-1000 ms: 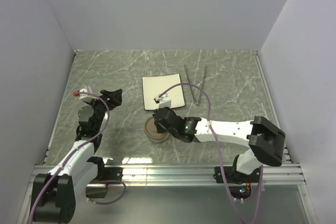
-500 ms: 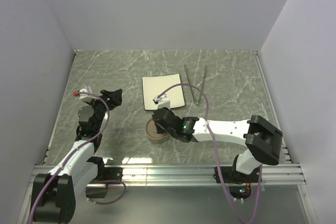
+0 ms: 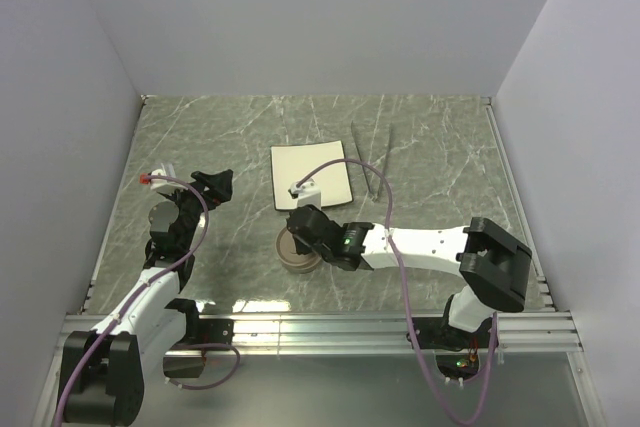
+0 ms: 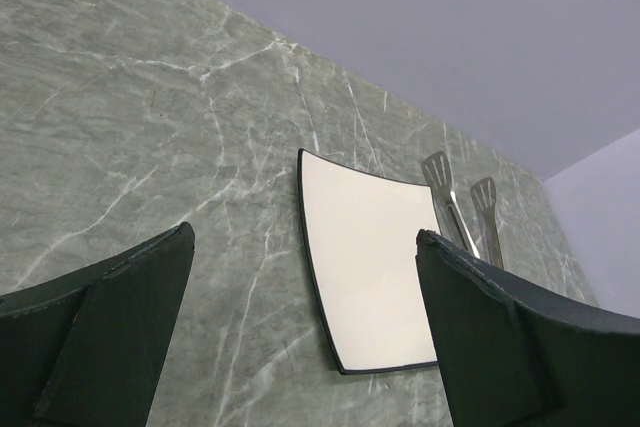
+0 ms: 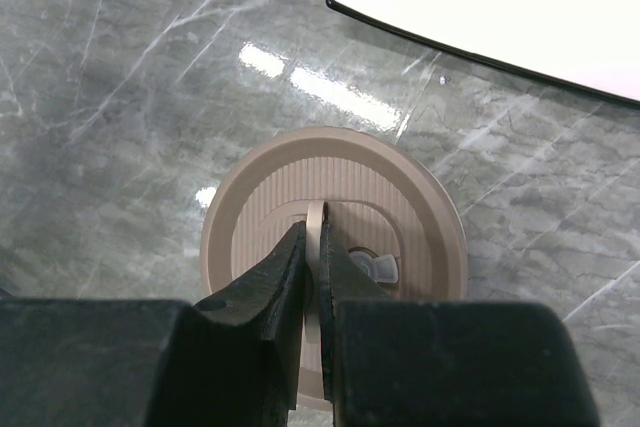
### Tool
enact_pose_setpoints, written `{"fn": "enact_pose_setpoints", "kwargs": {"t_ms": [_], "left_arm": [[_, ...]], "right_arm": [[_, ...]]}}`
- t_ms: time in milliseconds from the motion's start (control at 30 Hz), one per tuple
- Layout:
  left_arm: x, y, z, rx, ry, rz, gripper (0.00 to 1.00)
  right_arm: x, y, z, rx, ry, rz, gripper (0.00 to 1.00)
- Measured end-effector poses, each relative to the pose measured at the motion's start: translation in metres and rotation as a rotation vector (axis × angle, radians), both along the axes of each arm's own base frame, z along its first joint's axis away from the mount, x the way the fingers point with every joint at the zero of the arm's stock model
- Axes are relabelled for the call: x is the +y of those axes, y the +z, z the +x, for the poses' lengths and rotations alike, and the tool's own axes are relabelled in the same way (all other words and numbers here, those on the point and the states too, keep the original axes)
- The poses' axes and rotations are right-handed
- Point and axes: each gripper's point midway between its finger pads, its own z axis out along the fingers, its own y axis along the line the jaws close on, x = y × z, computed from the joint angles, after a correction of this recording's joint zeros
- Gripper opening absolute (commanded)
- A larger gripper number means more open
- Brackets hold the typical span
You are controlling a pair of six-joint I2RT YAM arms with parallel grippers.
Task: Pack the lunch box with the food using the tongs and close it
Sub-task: Put the lid back on the lunch box
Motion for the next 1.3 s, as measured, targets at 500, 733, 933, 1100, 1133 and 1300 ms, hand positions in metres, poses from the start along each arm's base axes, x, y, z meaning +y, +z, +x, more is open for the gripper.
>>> {"fn": "enact_pose_setpoints", "kwargs": {"t_ms": [500,733,933,1100,1133,1300], "left_arm": [[0.0,0.0,0.0,0.0,0.0,0.0,1.0],[0.0,0.0,0.0,0.0,0.0,0.0,0.99],[0.0,0.0,0.0,0.0,0.0,0.0,0.99],[0.0,0.0,0.0,0.0,0.0,0.0,0.99],[0.0,0.0,0.0,0.0,0.0,0.0,0.99],[0.0,0.0,0.0,0.0,0.0,0.0,1.0]], "right_arm": [[-0.004,0.0,0.002,0.004,-0.03,0.007,0.01],[-0.009,0.001,0.004,0.002,-0.053,0.012,0.02],[-0.018,0.001,0.007,-0.003,-0.073,0.007,0.03],[-0.019,0.001,0.008,0.0,-0.081,0.011,0.21],[-0.019,0.001,0.008,0.001,-0.082,0.012,0.26],[-0.021,-0.001,0.009,0.001,-0.084,0.008,0.48]]}}
